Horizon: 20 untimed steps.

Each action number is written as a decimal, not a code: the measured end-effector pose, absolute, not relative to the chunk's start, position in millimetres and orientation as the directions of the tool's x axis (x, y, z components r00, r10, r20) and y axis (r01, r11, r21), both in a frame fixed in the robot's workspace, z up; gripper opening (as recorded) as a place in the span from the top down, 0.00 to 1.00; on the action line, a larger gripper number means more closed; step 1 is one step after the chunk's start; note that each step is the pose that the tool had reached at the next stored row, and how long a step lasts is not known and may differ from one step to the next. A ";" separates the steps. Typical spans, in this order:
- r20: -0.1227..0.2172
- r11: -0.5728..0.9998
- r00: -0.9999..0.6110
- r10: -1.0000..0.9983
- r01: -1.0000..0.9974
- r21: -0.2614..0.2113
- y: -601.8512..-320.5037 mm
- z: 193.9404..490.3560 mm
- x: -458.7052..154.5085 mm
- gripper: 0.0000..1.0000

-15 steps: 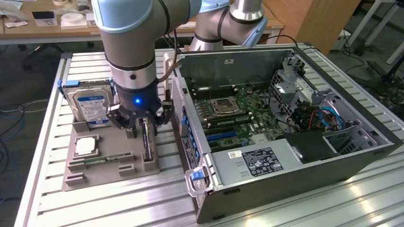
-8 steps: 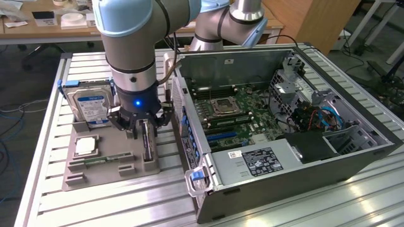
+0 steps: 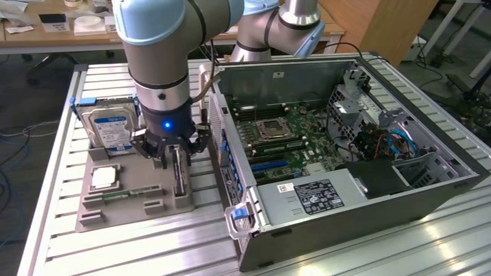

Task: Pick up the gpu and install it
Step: 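Pick up the gpu and move the gpu toward the slot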

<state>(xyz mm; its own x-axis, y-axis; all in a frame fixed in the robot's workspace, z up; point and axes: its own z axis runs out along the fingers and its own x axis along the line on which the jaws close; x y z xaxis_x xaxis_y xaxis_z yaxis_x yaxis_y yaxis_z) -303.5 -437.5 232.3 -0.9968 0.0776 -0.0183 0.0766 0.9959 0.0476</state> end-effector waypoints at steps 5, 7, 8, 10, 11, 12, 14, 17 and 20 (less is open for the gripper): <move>-0.018 0.996 -0.997 0.077 0.076 0.048 -435.9 230.7 -305.1 0.47; -0.018 0.996 -0.997 0.077 0.076 0.048 -435.9 229.0 -305.2 0.47; -0.018 0.996 -0.997 0.077 0.076 0.048 -435.8 228.9 -305.1 0.47; -0.018 0.996 -0.997 0.077 0.077 0.048 -435.8 228.9 -304.7 0.47; -0.018 0.996 -0.997 0.077 0.076 0.048 -435.8 228.8 -304.3 0.47; -0.018 0.996 -0.997 0.077 0.076 0.048 -435.8 228.8 -303.9 0.47; -0.018 0.996 -0.997 0.077 0.076 0.048 -435.9 228.8 -303.6 0.47; -0.018 0.996 -0.997 0.077 0.076 0.048 -435.9 228.8 -303.5 0.47; -0.018 0.996 -0.997 0.077 0.076 0.048 -435.9 228.8 -303.6 0.47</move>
<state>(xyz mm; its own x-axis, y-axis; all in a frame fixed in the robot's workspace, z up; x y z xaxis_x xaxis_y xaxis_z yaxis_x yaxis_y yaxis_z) -303.6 -435.9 228.8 -0.9968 0.0773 -0.0179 0.0764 0.9959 0.0476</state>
